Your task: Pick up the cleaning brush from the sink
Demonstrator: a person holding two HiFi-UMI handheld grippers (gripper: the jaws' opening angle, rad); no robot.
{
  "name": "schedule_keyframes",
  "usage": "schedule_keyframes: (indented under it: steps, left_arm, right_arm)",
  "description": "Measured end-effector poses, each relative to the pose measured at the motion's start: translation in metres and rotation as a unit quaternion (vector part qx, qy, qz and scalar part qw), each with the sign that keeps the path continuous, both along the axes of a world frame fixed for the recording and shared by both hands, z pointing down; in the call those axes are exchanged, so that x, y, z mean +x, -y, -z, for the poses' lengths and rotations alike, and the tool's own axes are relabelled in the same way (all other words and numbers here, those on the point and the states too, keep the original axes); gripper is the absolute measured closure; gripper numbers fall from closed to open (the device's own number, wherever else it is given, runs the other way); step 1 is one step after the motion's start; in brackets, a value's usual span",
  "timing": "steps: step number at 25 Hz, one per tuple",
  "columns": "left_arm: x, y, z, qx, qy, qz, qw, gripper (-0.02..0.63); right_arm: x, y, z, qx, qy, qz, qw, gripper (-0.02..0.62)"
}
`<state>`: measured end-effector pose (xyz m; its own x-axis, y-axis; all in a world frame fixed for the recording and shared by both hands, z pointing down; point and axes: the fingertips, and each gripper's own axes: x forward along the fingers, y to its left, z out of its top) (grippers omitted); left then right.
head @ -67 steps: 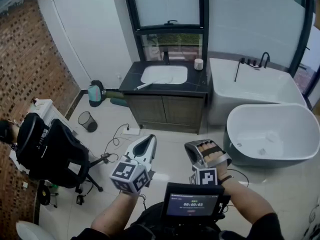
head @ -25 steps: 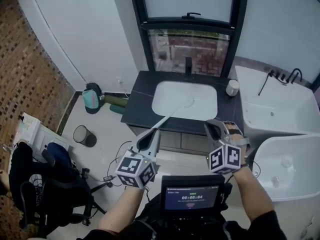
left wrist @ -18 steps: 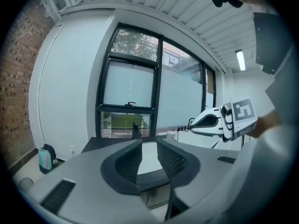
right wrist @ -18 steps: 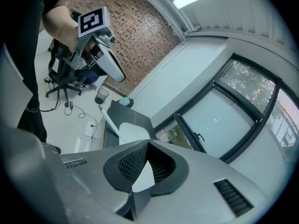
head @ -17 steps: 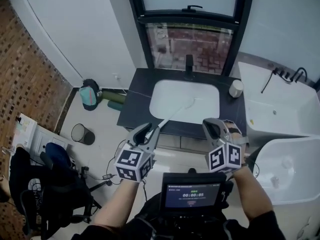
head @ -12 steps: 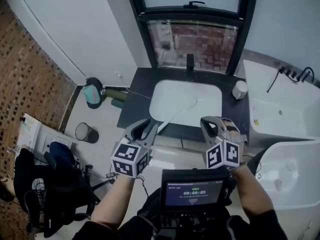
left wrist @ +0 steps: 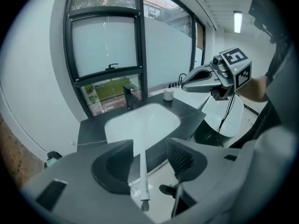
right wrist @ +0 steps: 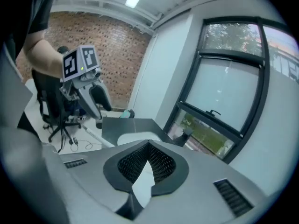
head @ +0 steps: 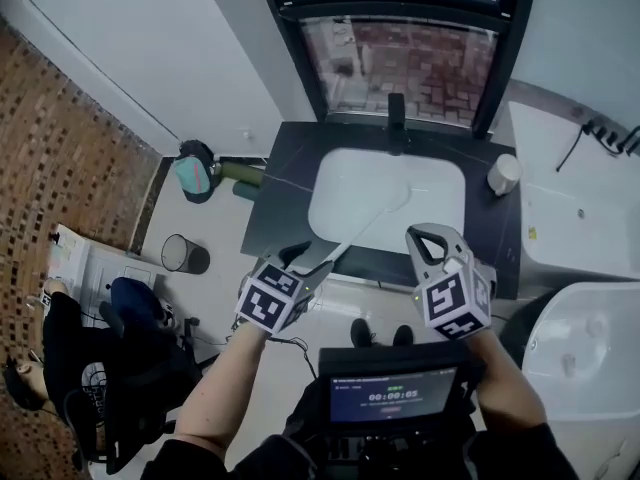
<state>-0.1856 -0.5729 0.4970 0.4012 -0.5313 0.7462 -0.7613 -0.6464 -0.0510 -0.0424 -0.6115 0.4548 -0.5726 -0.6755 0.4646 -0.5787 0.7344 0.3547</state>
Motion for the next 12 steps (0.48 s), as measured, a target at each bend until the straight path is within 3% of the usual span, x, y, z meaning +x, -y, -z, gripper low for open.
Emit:
schedule_keyframes:
  steps: [2, 6, 12]
  left_arm:
    - [-0.011, 0.011, -0.019, -0.025, 0.018, -0.002, 0.9995, 0.371]
    - [-0.024, 0.027, -0.061, -0.054, 0.075, -0.029, 0.9953, 0.371]
    - [-0.036, 0.055, -0.121, -0.118, 0.059, -0.024, 0.9909, 0.37]
  right_arm:
    - [0.001, 0.014, -0.008, -0.034, 0.042, -0.039, 0.998, 0.601]
    - [0.002, 0.032, -0.036, -0.062, 0.071, -0.085, 0.992, 0.601]
    - [0.014, 0.058, -0.087, -0.145, 0.185, -0.201, 0.951, 0.601]
